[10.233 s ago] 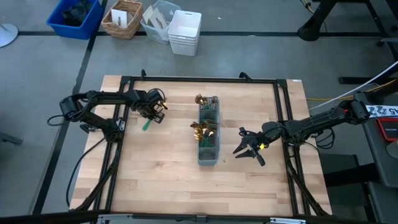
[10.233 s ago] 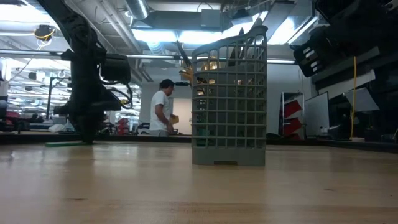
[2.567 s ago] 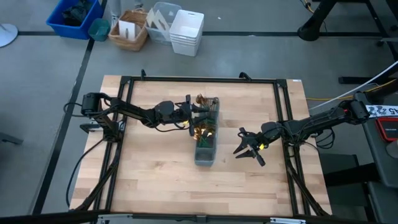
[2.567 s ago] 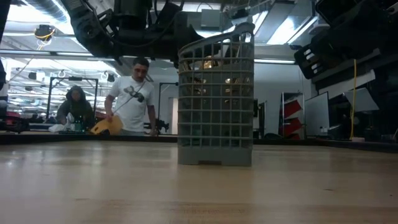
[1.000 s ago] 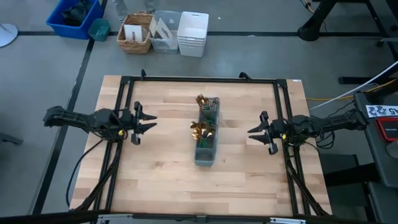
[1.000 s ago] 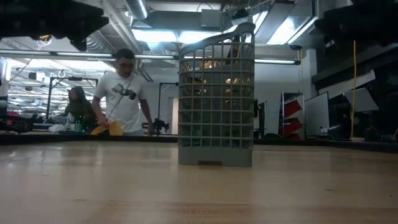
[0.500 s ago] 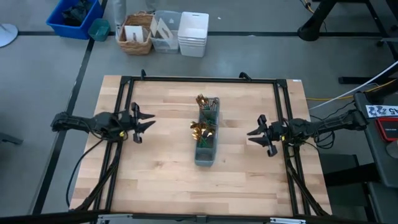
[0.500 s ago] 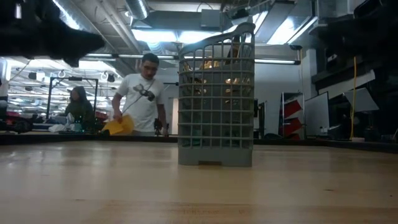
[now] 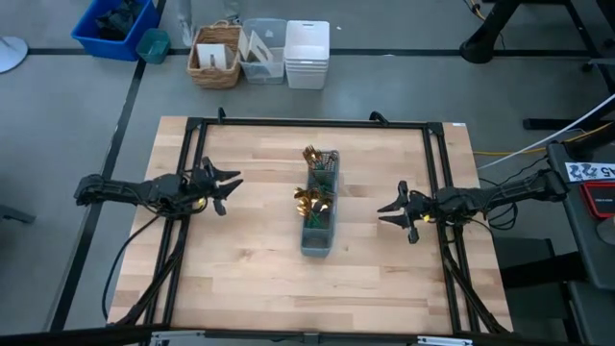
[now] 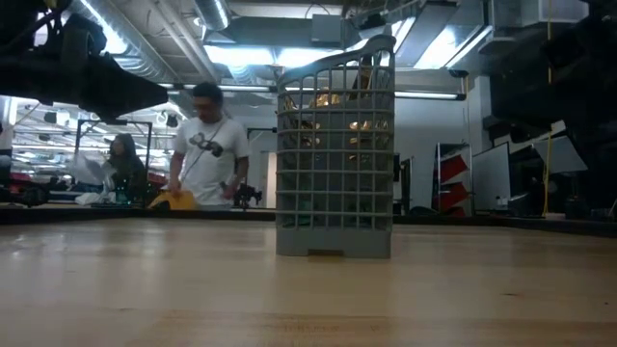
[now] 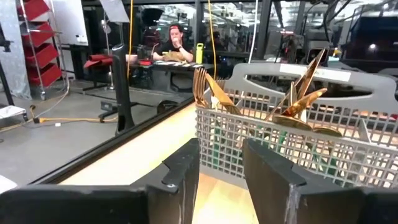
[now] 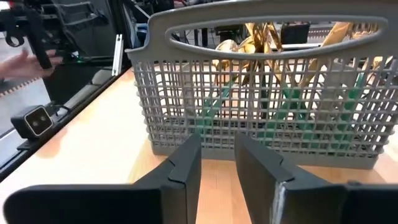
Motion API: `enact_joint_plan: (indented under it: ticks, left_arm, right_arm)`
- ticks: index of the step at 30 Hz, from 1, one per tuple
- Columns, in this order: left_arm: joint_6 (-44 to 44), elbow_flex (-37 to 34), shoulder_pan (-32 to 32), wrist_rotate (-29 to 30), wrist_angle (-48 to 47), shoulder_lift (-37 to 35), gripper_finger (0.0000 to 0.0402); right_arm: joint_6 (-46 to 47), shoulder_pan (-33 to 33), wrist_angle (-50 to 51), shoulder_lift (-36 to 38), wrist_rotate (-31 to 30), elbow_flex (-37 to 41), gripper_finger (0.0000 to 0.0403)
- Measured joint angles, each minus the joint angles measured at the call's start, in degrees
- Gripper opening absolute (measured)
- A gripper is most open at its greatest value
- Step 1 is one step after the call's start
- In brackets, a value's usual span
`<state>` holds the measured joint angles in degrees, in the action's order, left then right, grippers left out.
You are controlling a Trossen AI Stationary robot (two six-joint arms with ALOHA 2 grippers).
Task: Sort silverware
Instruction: Return to Home Position
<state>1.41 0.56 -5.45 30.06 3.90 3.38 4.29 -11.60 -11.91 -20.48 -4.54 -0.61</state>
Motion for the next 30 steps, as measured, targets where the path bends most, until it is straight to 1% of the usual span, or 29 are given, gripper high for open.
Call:
enact_joint_plan:
  ticks: [4, 7, 20, 22, 30]
  left_arm:
    - [-0.3, 0.0, 0.0, 0.0, 0.0, 0.1, 0.0115]
    - [-0.3, 0.0, 0.0, 0.0, 0.0, 0.1, 0.0115]
    - [-0.3, 0.0, 0.0, 0.0, 0.0, 0.1, 0.0115]
    - [-0.3, 0.0, 0.0, 0.0, 0.0, 0.1, 0.0115]
    - [-0.3, 0.0, 0.0, 0.0, 0.0, 0.1, 0.0115]
  right_arm:
    - [0.0, 0.0, 0.0, 0.0, -0.2, 0.0, 0.0099]
    - [0.2, 0.0, 0.1, 0.0, -1.5, 0.1, 0.0099]
    - [0.3, 0.0, 0.1, 0.2, -1.1, 0.1, 0.0099]
    - [0.3, 0.1, 0.3, 1.2, -0.3, 0.1, 0.0099]
    - [0.3, 0.4, 4.0, 7.7, -0.3, 0.1, 0.0099]
